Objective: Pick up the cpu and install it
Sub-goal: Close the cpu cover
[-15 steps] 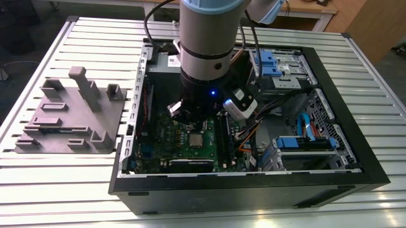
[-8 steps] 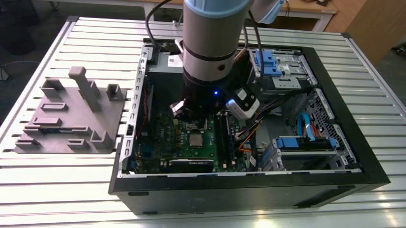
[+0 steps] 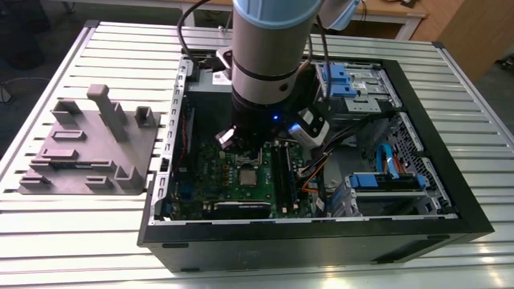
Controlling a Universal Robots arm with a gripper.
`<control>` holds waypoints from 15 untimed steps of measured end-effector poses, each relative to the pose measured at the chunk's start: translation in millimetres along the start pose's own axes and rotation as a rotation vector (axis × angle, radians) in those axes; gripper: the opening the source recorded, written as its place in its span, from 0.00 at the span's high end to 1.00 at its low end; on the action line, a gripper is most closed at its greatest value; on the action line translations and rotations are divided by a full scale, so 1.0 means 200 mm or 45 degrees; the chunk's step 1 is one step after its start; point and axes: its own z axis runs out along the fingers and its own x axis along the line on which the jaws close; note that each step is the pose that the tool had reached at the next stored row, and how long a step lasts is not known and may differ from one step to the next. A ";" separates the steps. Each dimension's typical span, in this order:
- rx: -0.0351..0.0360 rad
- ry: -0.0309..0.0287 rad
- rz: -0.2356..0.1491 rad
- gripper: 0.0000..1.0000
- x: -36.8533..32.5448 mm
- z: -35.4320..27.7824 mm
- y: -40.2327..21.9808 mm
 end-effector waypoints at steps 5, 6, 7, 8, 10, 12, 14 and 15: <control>-0.0028 0.0012 -0.013 0.90 -0.038 0.003 -0.018; -0.0030 0.0017 -0.013 0.90 -0.048 0.004 -0.020; -0.0033 0.0021 -0.013 0.90 -0.058 0.005 -0.022; -0.0036 0.0023 -0.013 0.90 -0.066 0.005 -0.024; -0.0036 0.0026 -0.013 0.90 -0.069 0.006 -0.025; -0.0036 0.0026 -0.013 0.90 -0.071 0.005 -0.026; -0.0036 0.0026 -0.013 0.90 -0.071 0.005 -0.026; -0.0036 0.0026 -0.013 0.90 -0.071 0.005 -0.026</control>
